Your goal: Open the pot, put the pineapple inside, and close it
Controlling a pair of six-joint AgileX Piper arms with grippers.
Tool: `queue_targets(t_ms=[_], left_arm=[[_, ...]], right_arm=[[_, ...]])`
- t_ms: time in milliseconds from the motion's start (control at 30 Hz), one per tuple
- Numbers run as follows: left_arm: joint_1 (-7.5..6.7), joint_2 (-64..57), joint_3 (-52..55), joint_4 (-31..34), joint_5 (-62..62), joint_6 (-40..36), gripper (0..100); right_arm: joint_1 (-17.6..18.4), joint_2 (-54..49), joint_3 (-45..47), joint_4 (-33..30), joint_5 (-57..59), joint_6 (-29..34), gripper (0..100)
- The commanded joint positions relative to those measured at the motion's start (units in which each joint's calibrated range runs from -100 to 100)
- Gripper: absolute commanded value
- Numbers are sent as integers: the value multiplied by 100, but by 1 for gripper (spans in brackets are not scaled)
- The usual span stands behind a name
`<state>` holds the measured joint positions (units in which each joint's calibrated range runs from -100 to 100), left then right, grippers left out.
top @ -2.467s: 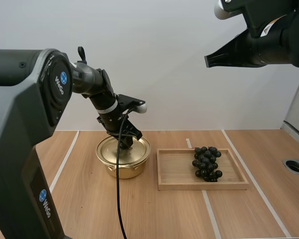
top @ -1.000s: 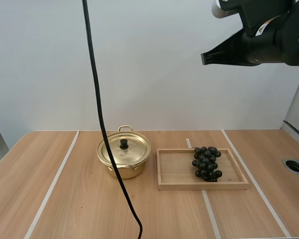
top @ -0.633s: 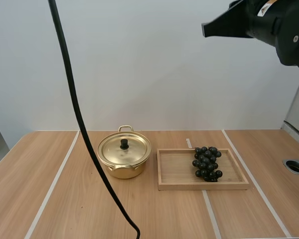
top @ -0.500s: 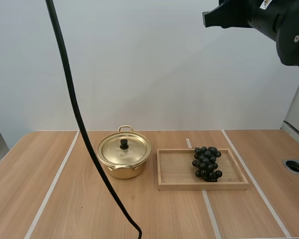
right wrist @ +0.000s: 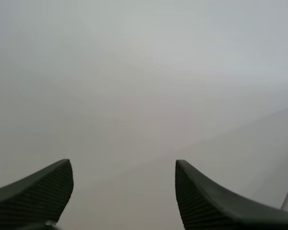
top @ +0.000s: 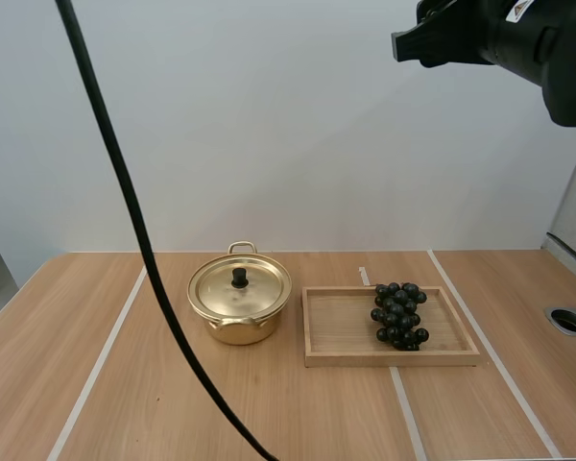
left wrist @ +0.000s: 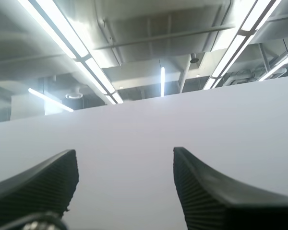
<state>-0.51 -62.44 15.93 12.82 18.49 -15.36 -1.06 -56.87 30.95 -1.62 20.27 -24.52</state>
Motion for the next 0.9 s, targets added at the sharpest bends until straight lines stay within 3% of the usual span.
queue_targets(t_ms=[0, 167, 400, 633, 867], left_arm=[[14, -311, 393, 230, -58, -90, 93], [14, -850, 1018, 230, 355, -411, 93], [14, -1977, 2186, 247, 577, -643, 93], [14, -3220, 3159, 299, 1481, -653, 93], [-11, -3756, 3956, 394, 2572, -695, 93]], right_arm=[[-28, -216, 5, 227, -134, -13, 100], [-28, -446, 5, 415, -68, -2, 100], [-28, -936, 5, 1151, 428, -2, 100], [-28, -1431, 20, 1163, 2120, 36, 100], [-28, -1641, 20, 771, 3234, 807, 100]])
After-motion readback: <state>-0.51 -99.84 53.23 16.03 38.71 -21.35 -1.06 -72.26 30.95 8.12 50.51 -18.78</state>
